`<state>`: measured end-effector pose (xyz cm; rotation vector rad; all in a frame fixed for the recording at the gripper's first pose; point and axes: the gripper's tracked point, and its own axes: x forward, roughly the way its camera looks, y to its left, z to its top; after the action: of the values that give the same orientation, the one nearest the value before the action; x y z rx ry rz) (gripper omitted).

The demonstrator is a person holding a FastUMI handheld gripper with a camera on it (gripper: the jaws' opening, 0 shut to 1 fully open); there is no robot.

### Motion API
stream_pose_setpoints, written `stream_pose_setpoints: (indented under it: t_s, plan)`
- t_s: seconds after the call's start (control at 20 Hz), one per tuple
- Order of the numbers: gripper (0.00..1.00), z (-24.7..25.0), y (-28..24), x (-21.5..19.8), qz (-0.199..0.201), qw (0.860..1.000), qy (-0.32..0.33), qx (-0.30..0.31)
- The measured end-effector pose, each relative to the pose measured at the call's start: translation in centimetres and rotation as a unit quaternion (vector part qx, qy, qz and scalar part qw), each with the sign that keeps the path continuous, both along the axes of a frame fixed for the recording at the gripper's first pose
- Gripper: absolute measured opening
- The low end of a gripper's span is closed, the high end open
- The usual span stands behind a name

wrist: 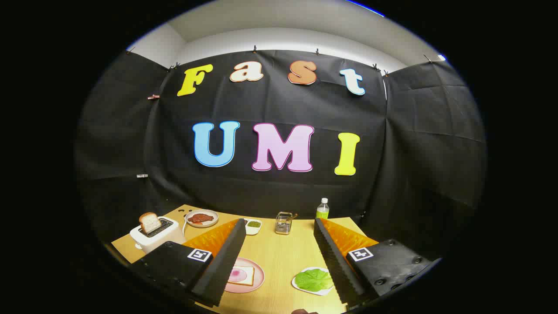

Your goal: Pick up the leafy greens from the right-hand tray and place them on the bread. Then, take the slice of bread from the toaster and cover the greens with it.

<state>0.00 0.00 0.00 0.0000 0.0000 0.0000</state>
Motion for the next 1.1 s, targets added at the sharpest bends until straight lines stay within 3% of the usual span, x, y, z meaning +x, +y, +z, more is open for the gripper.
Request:
stream_pose_setpoints:
  t_s: [1.1]
  plan:
    - [0.98, -2.2, -0.5, 1.6, 0.024, 0.999, 0.035, 0.012]
